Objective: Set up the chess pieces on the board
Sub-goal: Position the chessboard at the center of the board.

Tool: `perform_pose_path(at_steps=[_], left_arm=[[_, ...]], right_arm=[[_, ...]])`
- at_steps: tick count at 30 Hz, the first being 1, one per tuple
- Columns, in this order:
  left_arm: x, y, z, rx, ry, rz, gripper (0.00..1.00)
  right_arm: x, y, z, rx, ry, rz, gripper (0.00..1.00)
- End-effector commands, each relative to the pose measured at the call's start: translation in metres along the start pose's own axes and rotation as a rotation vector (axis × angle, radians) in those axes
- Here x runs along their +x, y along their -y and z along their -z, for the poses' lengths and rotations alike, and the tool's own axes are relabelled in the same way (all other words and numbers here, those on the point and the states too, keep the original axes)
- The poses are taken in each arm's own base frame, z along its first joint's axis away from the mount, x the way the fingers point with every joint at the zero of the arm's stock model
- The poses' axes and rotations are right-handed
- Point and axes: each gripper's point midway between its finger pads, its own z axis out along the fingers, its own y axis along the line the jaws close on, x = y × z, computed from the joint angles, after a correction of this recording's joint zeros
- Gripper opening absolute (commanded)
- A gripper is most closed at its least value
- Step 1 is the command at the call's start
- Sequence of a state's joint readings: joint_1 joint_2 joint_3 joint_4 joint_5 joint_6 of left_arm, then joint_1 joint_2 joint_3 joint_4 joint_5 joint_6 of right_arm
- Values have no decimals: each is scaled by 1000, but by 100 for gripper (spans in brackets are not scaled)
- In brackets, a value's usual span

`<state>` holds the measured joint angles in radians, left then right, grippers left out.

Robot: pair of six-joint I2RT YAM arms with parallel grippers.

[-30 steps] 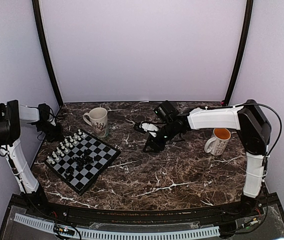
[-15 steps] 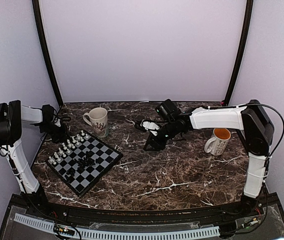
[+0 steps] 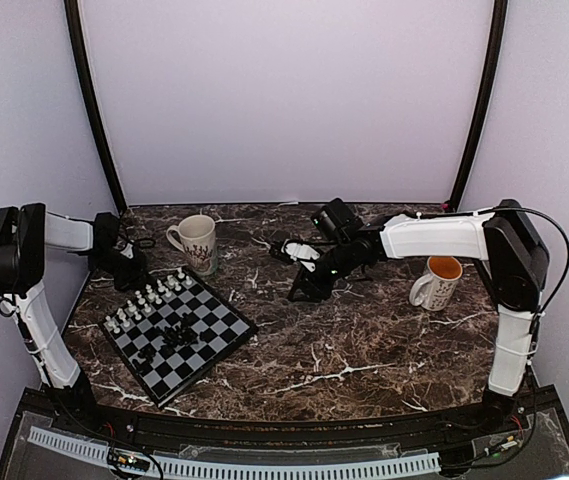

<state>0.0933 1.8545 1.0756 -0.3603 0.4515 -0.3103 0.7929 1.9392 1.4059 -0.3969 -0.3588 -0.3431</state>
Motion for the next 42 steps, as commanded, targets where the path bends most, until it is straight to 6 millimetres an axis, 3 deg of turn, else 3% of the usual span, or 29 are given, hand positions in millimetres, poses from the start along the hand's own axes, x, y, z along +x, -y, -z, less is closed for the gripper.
perform_pose_path(at_steps=[1, 14, 21, 24, 29, 31, 33, 37, 39, 42], left_arm=[[39, 10, -7, 1, -96, 14, 0], [59, 31, -17, 22, -115, -24, 0], [53, 39, -12, 15, -96, -67, 0], [32, 29, 11, -113, 21, -54, 0], [4, 10, 81, -343, 253, 50, 4], [3, -17, 113, -528, 352, 158, 6], [16, -38, 134, -663, 369, 257, 2], [64, -68, 146, -834, 254, 402, 0], [83, -78, 153, -896, 231, 452, 0], [98, -88, 166, -933, 251, 479, 0]], right_arm=[[-9, -4, 2, -1, 24, 24, 41], [-9, -4, 2, -4, 22, 25, 41], [-9, -4, 4, -3, 22, 25, 41], [-9, -5, 6, -1, 25, 31, 40], [-11, -7, 13, 11, 48, 46, 40], [-10, -8, 12, 6, 56, 51, 40], [-7, -10, 11, -1, 56, 53, 40], [-3, -12, 11, -14, 62, 53, 40], [-4, -15, 13, -28, 76, 52, 40], [-5, -15, 16, -38, 88, 52, 40]])
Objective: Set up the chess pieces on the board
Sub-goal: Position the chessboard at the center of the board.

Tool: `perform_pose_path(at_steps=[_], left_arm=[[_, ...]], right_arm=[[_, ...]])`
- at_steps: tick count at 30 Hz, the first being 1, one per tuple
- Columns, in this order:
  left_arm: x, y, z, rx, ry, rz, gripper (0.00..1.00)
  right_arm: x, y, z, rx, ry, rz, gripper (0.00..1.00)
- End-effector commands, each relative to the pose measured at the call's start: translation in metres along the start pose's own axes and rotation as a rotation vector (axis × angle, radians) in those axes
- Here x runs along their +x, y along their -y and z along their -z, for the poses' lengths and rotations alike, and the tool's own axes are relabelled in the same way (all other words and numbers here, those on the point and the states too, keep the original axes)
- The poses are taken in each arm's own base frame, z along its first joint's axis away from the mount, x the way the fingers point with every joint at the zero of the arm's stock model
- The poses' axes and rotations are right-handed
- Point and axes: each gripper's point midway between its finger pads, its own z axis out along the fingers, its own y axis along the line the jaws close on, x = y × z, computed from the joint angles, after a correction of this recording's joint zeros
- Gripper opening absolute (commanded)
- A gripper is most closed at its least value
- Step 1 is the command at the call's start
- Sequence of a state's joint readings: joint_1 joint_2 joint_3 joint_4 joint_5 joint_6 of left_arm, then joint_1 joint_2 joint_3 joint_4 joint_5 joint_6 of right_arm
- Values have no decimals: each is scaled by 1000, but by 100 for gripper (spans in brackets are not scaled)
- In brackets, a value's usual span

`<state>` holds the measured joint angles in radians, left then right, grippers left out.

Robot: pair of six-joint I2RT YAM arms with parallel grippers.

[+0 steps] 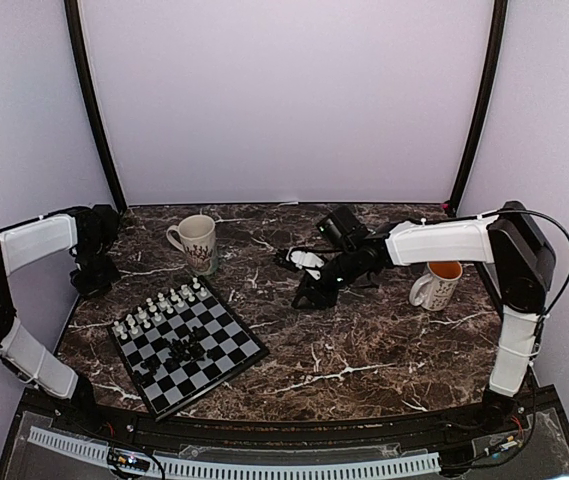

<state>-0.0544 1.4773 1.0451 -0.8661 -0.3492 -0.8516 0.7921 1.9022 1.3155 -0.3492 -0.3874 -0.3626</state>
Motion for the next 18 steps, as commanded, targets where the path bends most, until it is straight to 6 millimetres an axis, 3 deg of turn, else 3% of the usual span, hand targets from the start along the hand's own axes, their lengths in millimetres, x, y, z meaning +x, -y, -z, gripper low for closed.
perform_pose_path(at_steps=[1, 12, 18], left_arm=[[23, -64, 8, -207, -17, 72, 0], [68, -68, -26, -78, -194, 171, 0], [68, -51, -39, 8, -184, 164, 0]], right_arm=[[-19, -5, 15, -14, 82, 34, 40], [-17, -5, 11, -42, 83, 8, 40], [-11, -2, -12, -84, 59, -71, 41]])
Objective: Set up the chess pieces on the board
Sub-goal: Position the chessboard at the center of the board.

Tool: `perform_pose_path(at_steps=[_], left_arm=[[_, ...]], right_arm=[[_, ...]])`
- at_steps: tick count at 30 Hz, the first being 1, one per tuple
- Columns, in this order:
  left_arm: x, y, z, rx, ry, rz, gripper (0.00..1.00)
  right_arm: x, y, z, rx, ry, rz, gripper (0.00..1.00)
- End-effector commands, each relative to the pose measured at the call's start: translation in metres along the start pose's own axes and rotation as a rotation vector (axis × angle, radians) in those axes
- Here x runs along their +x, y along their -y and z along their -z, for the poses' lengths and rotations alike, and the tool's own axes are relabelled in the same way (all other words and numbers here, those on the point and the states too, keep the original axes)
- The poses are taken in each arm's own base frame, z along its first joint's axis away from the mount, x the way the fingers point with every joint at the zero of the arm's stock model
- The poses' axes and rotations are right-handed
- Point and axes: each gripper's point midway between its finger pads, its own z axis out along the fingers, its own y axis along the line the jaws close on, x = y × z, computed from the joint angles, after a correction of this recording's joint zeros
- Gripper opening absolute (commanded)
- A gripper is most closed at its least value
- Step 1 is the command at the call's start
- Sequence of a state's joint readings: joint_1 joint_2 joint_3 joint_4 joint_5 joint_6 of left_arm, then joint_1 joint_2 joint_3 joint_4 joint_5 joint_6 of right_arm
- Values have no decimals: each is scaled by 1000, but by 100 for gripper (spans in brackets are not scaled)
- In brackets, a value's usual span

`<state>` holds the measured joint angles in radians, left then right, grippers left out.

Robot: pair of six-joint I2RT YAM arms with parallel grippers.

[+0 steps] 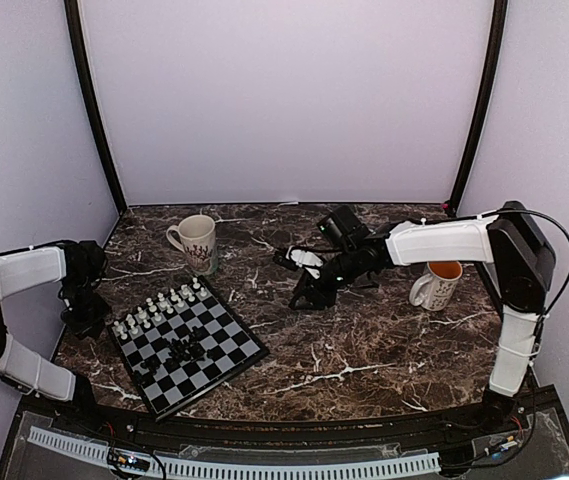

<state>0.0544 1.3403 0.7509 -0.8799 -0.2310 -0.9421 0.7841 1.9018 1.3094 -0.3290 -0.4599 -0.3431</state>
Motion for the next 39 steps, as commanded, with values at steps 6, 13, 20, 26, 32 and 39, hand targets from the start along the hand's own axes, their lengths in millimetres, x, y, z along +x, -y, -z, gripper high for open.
perform_pose_path(at_steps=[6, 13, 20, 26, 32, 39], left_arm=[[3, 33, -10, 174, -25, 20, 0], [11, 45, -16, 262, -49, 21, 0], [13, 63, -9, 363, -51, -11, 0], [26, 88, -2, 442, -45, -92, 0], [42, 106, -3, 490, -74, -155, 0], [66, 128, 3, 567, -93, -262, 0]], right_arm=[[0, 16, -39, -43, -19, -136, 38], [5, 22, -64, -51, -82, -144, 35], [13, 10, -68, -77, -106, -116, 35], [26, 10, -69, -68, -148, -89, 35], [34, 8, -56, -74, -193, -49, 35], [47, 36, -13, -17, -183, -96, 35]])
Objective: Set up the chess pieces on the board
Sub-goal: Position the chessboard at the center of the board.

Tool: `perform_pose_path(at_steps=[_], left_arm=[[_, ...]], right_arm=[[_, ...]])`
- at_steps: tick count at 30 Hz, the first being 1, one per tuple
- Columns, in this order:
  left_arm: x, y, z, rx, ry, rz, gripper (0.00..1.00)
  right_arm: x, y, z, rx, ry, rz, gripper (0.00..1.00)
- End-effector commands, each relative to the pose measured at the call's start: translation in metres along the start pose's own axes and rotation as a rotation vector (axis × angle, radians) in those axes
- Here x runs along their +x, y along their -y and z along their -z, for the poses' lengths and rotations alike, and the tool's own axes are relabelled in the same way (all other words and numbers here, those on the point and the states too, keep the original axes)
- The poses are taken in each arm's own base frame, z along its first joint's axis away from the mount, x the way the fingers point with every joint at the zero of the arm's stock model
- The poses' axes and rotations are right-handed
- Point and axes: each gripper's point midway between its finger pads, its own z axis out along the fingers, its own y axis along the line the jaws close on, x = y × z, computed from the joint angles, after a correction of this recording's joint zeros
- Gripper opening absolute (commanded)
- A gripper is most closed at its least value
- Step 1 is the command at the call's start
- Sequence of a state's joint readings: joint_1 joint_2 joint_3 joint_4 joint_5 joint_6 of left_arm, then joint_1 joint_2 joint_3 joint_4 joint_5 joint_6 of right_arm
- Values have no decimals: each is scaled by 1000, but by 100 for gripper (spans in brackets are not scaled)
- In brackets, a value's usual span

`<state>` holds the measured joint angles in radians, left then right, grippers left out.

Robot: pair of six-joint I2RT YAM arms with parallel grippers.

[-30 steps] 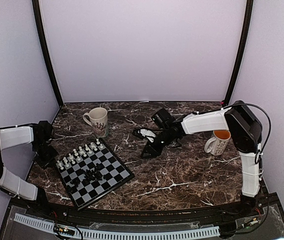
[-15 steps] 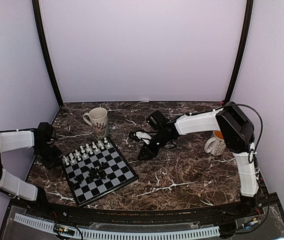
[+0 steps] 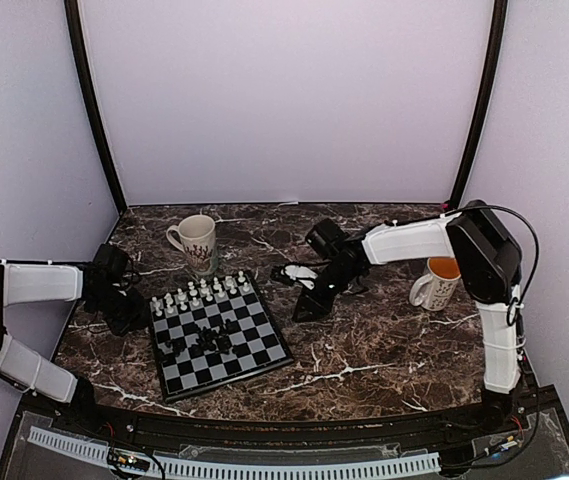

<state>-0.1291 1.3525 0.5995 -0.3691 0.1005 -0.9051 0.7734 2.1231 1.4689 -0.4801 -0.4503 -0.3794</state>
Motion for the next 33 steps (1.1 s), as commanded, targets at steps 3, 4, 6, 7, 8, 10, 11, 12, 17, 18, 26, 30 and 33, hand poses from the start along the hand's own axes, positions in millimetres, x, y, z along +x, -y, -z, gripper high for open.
perform_pose_path(at_steps=[3, 4, 6, 7, 8, 10, 11, 12, 17, 18, 26, 30, 33], left_arm=[[18, 25, -9, 68, -42, -103, 0], [21, 29, -11, 75, -48, -116, 0], [26, 36, -13, 84, -59, -142, 0], [29, 39, -15, 87, -64, -152, 0], [32, 43, -17, 93, -70, -166, 0], [35, 55, -19, 126, -70, -194, 0], [39, 62, -21, 145, -79, -213, 0], [43, 68, -23, 161, -90, -230, 0], [58, 92, -30, 173, -119, -311, 0], [62, 97, -32, 181, -124, -325, 0], [86, 121, -43, 191, -159, -403, 0], [97, 131, -48, 201, -173, -437, 0], [102, 133, -51, 190, -173, -447, 0]], right_arm=[[20, 27, 49, 55, -8, -57, 35], [25, 31, 55, 67, -8, -65, 35], [30, 34, 68, 87, 7, -61, 35], [35, 34, 72, 93, 7, -59, 35], [37, 34, 78, 105, 14, -51, 35], [44, 35, 86, 123, 13, -48, 35], [47, 35, 89, 127, 10, -50, 35], [49, 33, 92, 126, 9, -54, 36], [55, 22, 105, 133, 21, -39, 36], [55, 22, 108, 143, 26, -32, 37], [36, 22, 147, 256, 77, 29, 100], [37, 44, 163, 421, 50, 11, 100], [42, 59, 173, 531, 41, -4, 100]])
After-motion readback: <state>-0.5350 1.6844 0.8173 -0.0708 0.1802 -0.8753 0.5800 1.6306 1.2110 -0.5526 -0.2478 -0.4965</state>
